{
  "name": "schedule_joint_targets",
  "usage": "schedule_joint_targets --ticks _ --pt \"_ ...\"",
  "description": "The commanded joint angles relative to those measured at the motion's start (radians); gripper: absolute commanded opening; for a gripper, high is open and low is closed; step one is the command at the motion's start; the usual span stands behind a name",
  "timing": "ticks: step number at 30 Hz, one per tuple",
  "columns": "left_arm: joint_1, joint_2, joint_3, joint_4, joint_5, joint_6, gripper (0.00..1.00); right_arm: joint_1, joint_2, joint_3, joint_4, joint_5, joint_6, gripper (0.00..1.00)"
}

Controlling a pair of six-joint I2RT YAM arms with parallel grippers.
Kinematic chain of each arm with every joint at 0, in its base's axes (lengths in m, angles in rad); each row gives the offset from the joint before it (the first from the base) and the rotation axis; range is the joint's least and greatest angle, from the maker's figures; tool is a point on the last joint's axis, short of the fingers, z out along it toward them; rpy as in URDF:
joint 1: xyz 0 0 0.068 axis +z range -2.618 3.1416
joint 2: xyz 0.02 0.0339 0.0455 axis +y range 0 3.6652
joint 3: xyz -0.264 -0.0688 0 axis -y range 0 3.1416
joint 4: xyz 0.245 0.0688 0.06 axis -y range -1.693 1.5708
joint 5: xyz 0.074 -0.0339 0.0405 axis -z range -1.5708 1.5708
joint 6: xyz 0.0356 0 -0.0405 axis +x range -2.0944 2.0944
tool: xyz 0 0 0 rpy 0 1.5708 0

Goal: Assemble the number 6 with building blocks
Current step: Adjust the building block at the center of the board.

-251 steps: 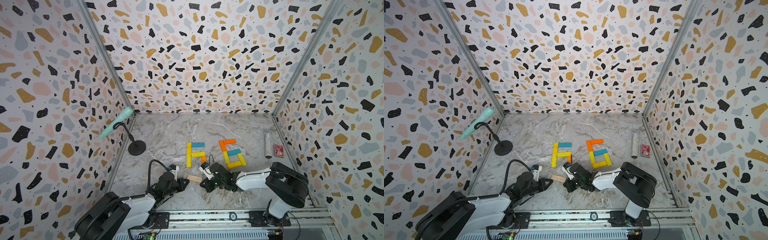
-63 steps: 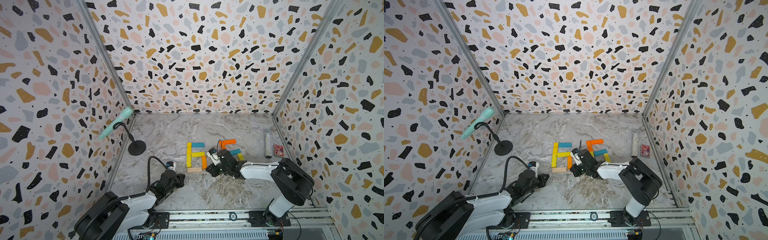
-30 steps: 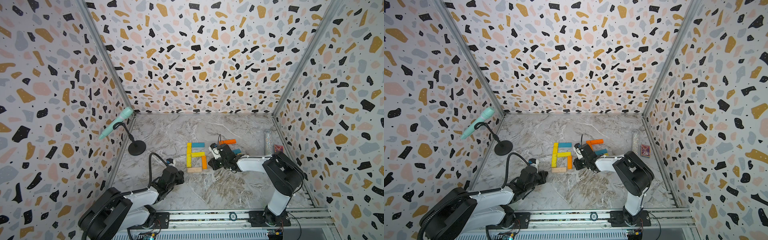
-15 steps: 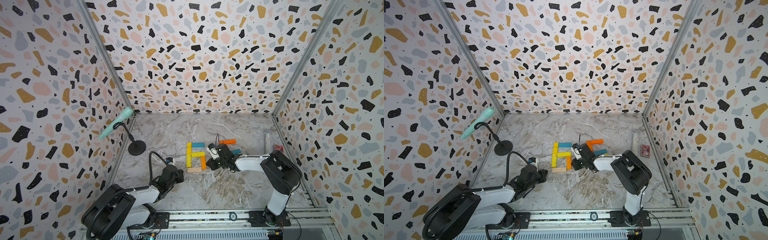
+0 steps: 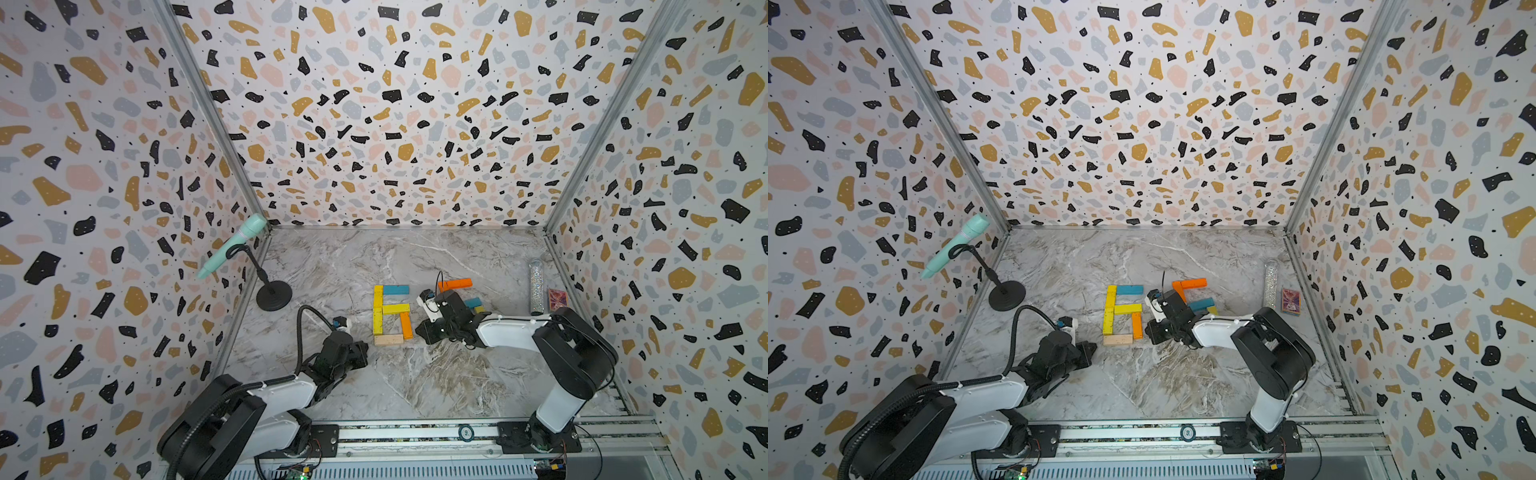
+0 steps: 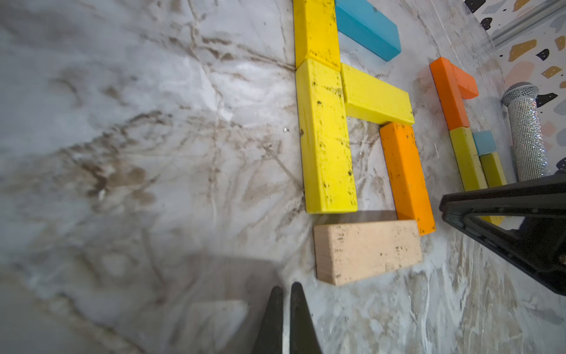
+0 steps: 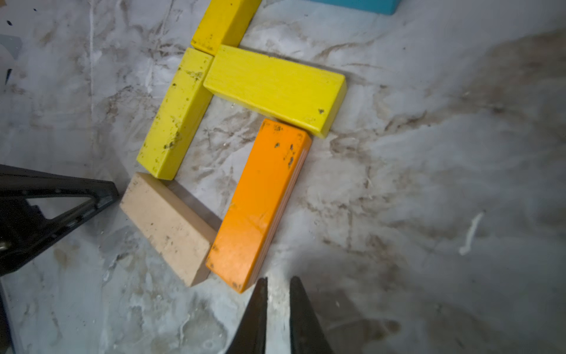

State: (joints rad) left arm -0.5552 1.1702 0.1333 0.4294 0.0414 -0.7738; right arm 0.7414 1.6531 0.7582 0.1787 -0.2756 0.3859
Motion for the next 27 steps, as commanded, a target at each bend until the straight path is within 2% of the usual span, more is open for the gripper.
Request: schedule_joint_targets --ticks 1,9,17,27 --pt "0.006 -0.055 -0.040 -0.002 0.066 -0.015 0.00 0.052 -0.077 -0.051 0.078 -0.019 0.053 0.16" --pt "0.005 -0.040 -0.079 0.129 0.129 -0.023 0.00 0.173 0.012 -0.040 0.176 -0.038 0.102 0.16" --pt "-0.005 0.023 -0.083 0.205 0.142 -0.025 0.00 0.183 0.110 0.030 0.143 -0.034 0.091 0.16" --pt "-0.008 0.091 -0.072 0.252 0.125 -0.025 0.00 0.178 0.160 0.074 0.116 -0.037 0.081 0.16"
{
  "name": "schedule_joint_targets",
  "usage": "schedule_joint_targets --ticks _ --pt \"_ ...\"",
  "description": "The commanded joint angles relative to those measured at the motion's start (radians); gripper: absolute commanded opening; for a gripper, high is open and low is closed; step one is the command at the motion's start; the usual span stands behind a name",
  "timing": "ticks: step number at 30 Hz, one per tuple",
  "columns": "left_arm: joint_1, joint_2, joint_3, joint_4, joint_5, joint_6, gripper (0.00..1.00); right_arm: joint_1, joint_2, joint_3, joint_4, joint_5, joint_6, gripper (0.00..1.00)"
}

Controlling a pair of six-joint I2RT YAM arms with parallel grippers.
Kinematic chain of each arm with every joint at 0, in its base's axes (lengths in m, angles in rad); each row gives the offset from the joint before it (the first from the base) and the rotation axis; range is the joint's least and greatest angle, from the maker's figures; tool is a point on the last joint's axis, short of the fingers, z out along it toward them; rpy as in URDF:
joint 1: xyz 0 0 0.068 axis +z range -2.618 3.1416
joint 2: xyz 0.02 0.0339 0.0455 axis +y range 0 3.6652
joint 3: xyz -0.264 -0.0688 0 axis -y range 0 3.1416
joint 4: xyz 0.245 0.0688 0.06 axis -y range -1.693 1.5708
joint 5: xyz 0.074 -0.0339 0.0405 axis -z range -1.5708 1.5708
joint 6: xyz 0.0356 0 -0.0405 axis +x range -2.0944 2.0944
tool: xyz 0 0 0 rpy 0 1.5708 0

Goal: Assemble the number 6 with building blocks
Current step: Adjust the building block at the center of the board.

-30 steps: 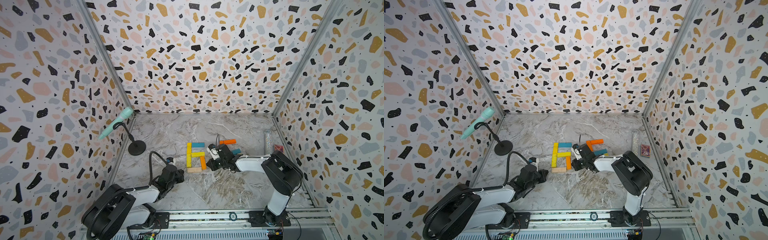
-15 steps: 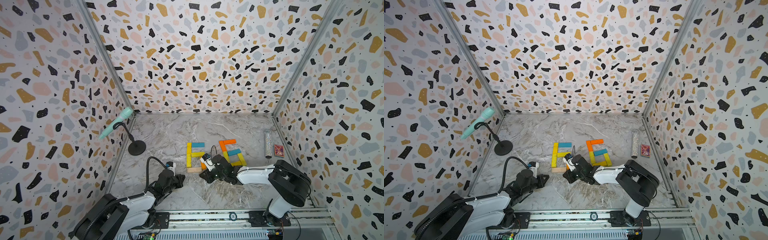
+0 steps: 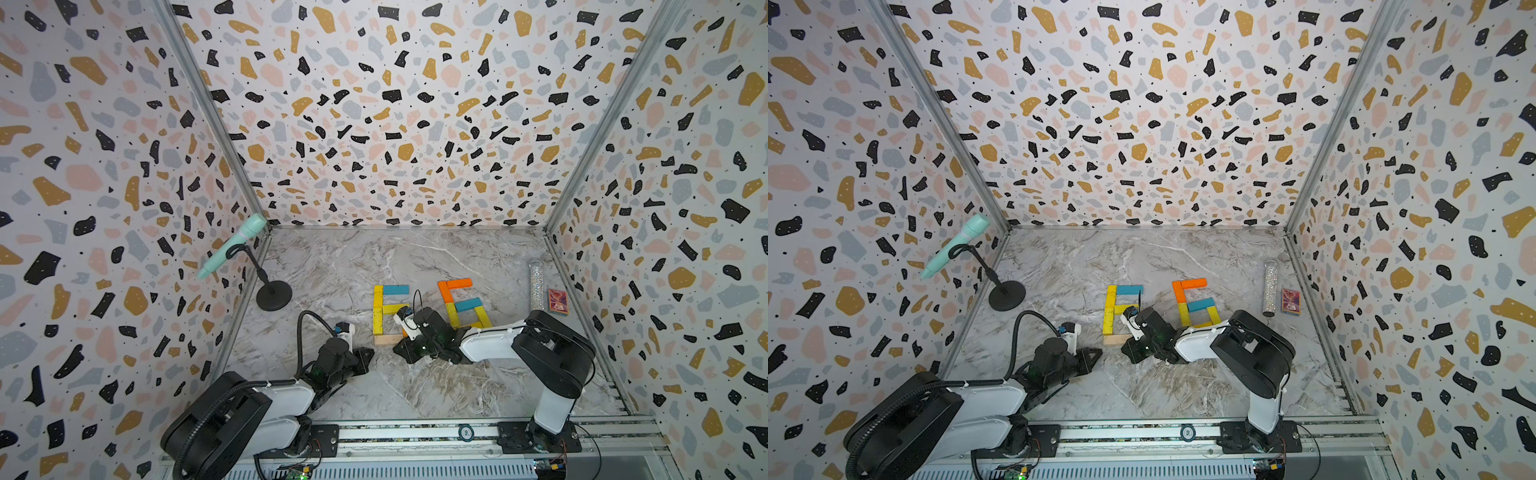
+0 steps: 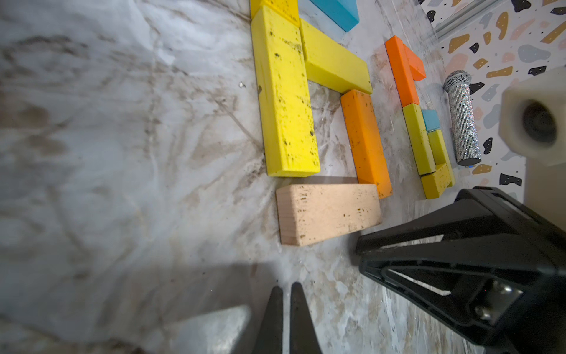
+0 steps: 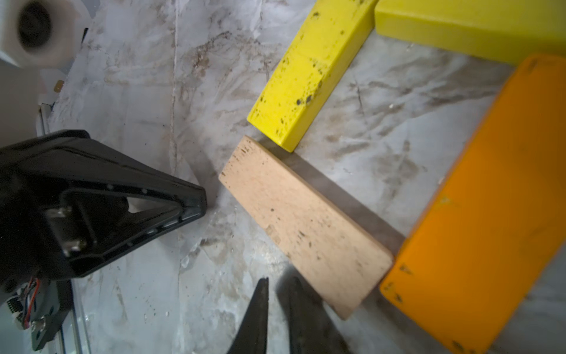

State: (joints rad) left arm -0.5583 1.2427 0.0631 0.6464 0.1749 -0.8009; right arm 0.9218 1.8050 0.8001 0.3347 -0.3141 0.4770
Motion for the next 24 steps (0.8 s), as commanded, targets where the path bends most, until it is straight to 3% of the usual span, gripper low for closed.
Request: schedule_joint_targets --ticks 1,24 --pt "-0.005 0.023 0.001 0.037 -0.011 0.002 0.00 -0.003 0.014 0.035 -0.039 0.000 -0.010 0.16" --pt "-0.005 0.013 0.031 -0.022 -0.053 0.017 0.00 0.005 0.057 0.084 -0.047 -0.022 -0.025 0.16"
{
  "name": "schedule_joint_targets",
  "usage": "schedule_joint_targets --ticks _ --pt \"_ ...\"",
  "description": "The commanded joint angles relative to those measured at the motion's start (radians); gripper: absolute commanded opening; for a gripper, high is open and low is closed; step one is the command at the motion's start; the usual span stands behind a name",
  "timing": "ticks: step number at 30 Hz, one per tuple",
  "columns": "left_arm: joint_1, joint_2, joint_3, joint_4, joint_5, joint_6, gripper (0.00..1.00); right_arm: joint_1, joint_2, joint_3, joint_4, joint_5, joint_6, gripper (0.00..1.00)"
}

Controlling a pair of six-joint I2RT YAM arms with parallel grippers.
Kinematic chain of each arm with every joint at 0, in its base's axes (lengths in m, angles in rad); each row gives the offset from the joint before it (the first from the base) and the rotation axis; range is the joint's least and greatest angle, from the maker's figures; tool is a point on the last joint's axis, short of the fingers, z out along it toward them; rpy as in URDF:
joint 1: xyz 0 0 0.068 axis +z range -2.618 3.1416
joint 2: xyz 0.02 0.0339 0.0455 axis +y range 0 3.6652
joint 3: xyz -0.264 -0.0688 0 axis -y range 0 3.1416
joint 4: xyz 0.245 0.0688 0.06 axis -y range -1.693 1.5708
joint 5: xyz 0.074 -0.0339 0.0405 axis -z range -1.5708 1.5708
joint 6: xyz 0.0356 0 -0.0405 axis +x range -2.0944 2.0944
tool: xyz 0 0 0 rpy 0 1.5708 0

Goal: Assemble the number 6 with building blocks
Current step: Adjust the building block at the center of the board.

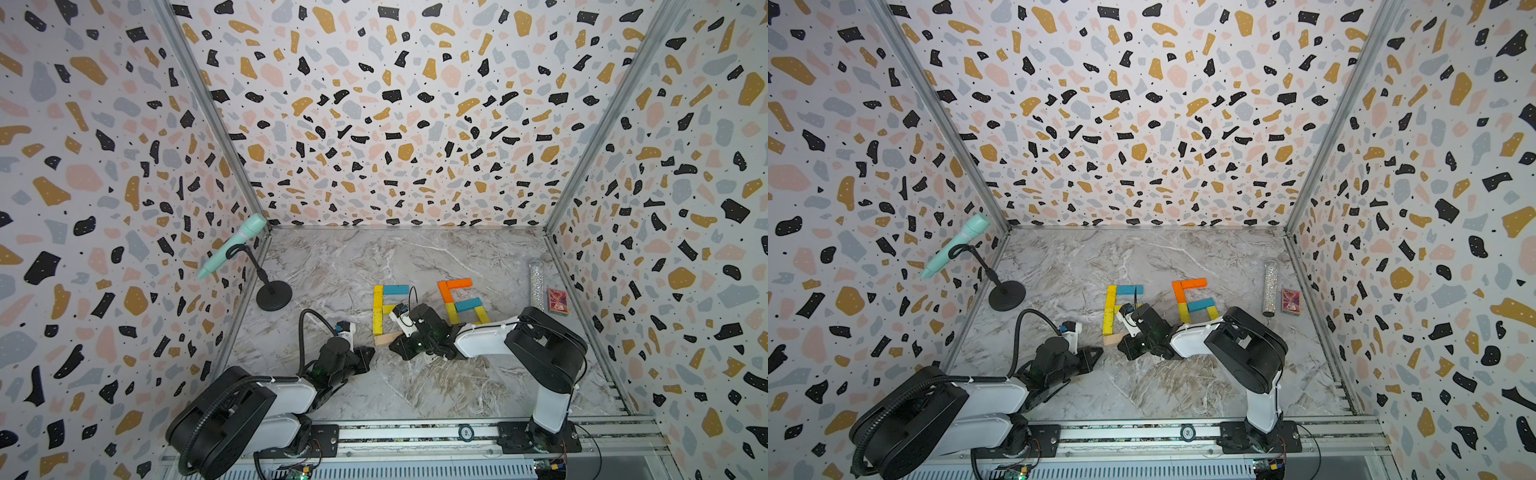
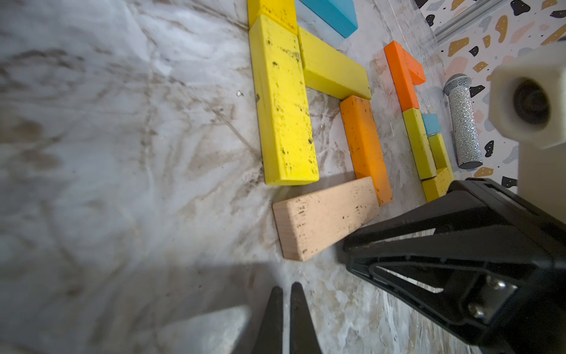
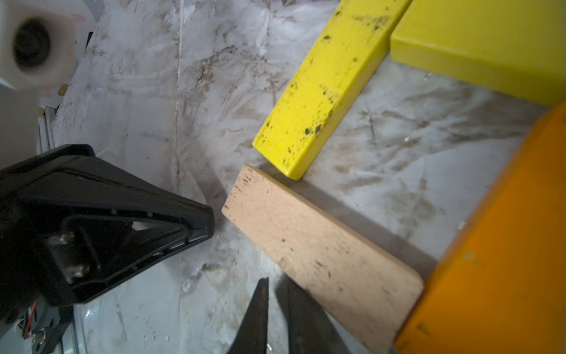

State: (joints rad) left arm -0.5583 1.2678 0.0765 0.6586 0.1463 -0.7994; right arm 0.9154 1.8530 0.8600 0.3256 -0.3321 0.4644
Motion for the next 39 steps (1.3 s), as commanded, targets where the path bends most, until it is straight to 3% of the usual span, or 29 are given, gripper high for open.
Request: schedule_joint_targets --ticks 1,17,39 --pt "-0.005 -0.021 0.017 -0.042 -0.027 0.014 0.00 0.017 0.009 0.027 -0.037 -0.004 -0.013 0.16" --pt "0.000 -0.295 -0.007 -0.284 -0.182 0.005 0.00 0.048 0.090 0.133 -0.059 -0.015 -0.023 0.16" --pt "0.000 -0.298 -0.006 -0.291 -0.156 0.025 0.00 0.045 0.134 0.220 -0.120 0.023 -0.045 0.16"
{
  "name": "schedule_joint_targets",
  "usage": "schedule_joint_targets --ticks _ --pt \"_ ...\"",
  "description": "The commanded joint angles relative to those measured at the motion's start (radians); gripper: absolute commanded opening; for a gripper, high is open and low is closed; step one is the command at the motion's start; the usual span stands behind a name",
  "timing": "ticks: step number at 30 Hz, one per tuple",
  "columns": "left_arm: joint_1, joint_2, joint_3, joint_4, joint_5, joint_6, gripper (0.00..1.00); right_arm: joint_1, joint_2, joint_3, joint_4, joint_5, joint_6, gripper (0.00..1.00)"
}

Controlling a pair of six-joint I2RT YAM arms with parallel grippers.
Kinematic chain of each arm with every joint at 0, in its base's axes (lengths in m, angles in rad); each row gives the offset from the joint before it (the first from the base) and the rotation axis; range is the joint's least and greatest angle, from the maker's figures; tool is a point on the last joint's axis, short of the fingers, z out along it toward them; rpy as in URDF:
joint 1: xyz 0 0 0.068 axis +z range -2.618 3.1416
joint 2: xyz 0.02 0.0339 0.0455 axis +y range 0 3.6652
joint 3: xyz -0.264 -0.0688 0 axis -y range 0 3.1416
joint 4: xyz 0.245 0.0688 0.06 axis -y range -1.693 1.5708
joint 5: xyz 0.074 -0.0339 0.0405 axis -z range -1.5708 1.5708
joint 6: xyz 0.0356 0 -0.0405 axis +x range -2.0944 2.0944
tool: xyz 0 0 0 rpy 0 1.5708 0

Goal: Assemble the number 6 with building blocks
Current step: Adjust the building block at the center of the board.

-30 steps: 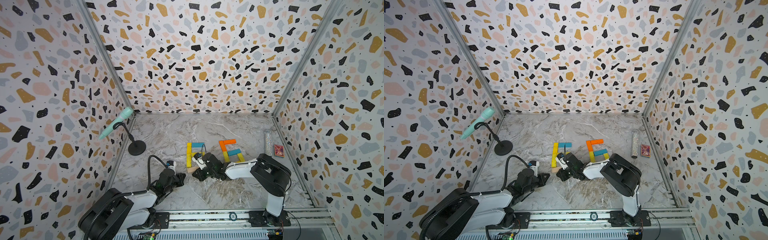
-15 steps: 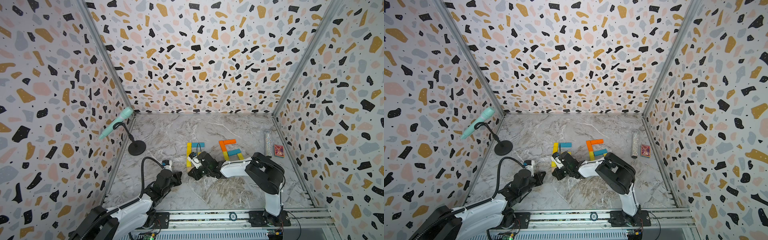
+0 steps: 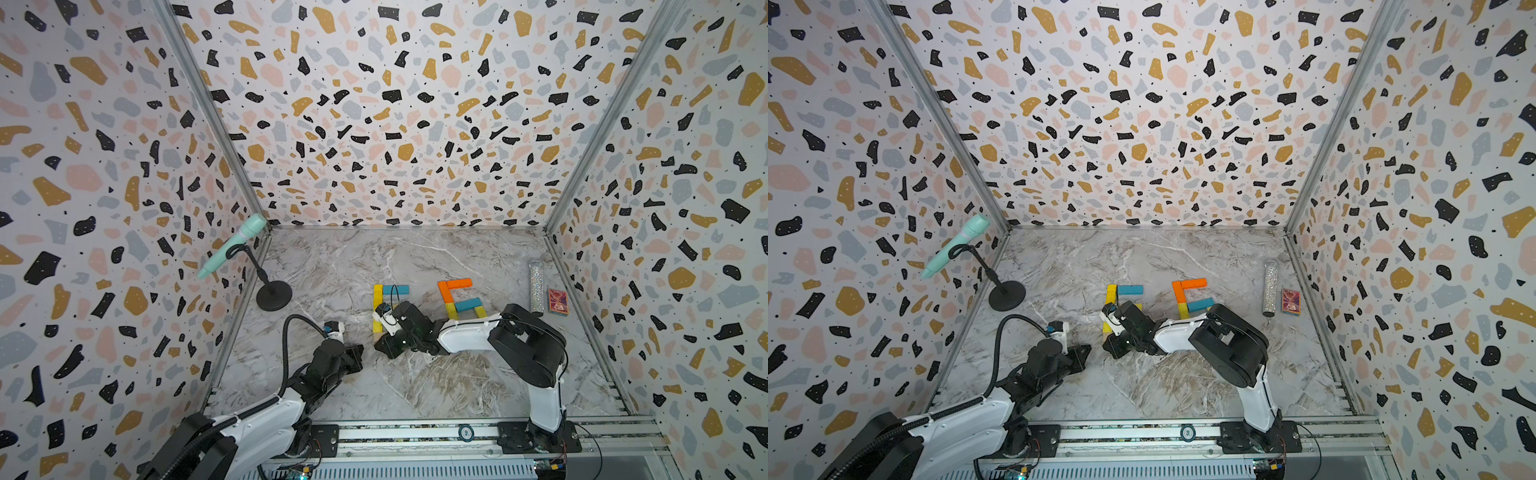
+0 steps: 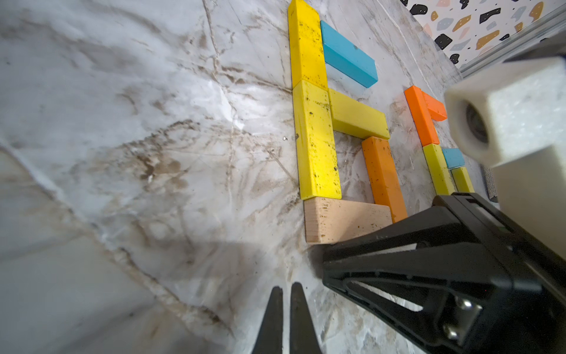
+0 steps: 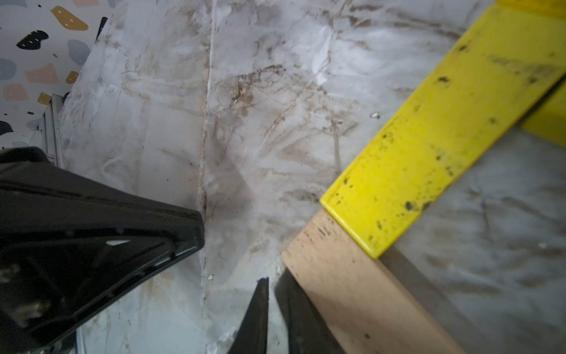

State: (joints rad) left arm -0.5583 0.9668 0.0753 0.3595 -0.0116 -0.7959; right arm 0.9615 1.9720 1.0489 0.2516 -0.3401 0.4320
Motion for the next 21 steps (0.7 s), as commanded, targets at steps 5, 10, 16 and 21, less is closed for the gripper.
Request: schedule_joint_targets --ticks 5,10,16,21 --pt "0.000 0.006 0.002 0.005 0.002 0.027 0.00 -0.003 0.008 0.058 -0.069 0.034 -0.015 0.16" --pt "0.000 0.024 0.023 -0.007 -0.012 0.037 0.00 -0.015 -0.116 0.018 -0.058 0.036 0.000 0.16" --pt "0.004 0.095 0.094 -0.014 -0.025 0.076 0.00 -0.115 -0.292 -0.132 -0.080 0.082 0.039 0.19" --pt "0.025 0.167 0.145 -0.008 -0.013 0.122 0.00 -0.200 -0.372 -0.266 -0.068 0.096 0.066 0.19"
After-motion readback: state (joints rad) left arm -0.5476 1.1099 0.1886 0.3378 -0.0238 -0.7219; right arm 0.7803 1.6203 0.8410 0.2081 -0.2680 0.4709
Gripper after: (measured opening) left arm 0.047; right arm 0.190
